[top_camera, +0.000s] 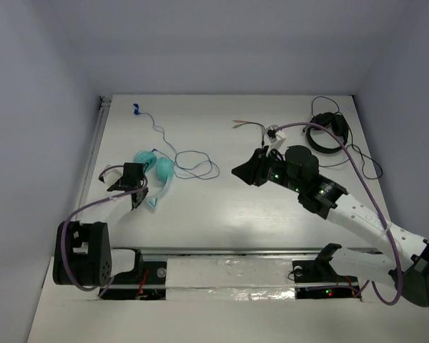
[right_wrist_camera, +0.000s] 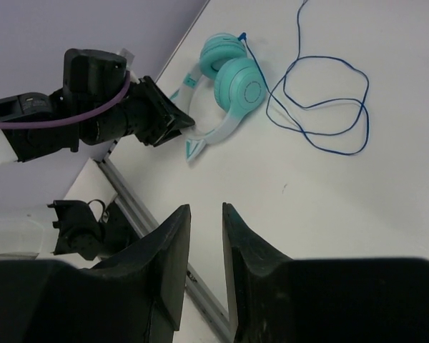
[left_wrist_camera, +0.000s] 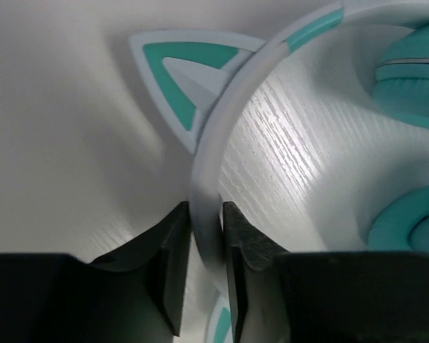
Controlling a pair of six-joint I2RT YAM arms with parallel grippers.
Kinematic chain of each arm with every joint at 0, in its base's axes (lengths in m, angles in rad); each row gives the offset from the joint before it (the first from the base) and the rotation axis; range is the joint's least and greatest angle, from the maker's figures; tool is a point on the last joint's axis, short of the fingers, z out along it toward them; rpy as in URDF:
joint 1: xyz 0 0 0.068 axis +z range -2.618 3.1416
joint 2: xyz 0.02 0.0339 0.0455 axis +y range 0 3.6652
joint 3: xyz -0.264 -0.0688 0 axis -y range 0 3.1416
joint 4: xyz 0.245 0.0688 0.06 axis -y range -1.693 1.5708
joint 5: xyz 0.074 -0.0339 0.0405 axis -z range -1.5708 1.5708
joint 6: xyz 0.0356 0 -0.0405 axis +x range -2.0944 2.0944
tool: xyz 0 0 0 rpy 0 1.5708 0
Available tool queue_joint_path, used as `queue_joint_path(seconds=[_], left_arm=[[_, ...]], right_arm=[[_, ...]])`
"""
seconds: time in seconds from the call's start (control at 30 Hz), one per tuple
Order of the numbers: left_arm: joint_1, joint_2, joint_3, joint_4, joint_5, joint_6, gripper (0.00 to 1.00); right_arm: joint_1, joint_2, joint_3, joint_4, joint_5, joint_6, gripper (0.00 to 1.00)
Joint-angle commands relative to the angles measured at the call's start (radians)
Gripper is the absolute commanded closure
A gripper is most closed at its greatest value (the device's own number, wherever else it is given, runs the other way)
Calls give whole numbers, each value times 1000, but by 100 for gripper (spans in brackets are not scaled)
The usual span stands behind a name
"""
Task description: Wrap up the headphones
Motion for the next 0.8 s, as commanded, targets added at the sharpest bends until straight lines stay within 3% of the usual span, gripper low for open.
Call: queue_joint_path(seconds=[0.0, 0.1, 0.23, 0.4, 0.53, 0.67, 0.7, 0.73, 0.77], left_arm=[[6, 62, 4, 24, 54, 26, 81], [6, 85, 24, 18, 65, 57, 100], [6, 49, 86, -27, 65, 140, 100], [6, -104, 220, -90, 145, 293, 100], [6, -155, 355, -183, 220, 387, 100], [6, -183, 484, -232, 297, 460, 100], [6, -185, 538, -242, 312, 466, 100], [6, -186, 566, -251, 350, 473, 100], [6, -182, 611, -255, 376, 491, 100]], right_arm=[[1, -25, -9, 58, 49, -12, 69], [1, -6, -4, 56, 78, -12, 69], [1, 21, -2, 71, 89, -15, 73], [1, 78, 36, 113, 32, -35, 100], [1, 159, 108, 168, -38, -86, 100], [1, 233, 143, 249, -132, -176, 82], [-11, 257, 149, 261, -138, -192, 68], [-20, 268, 155, 265, -161, -208, 62], [-47, 290, 171, 263, -178, -239, 46]])
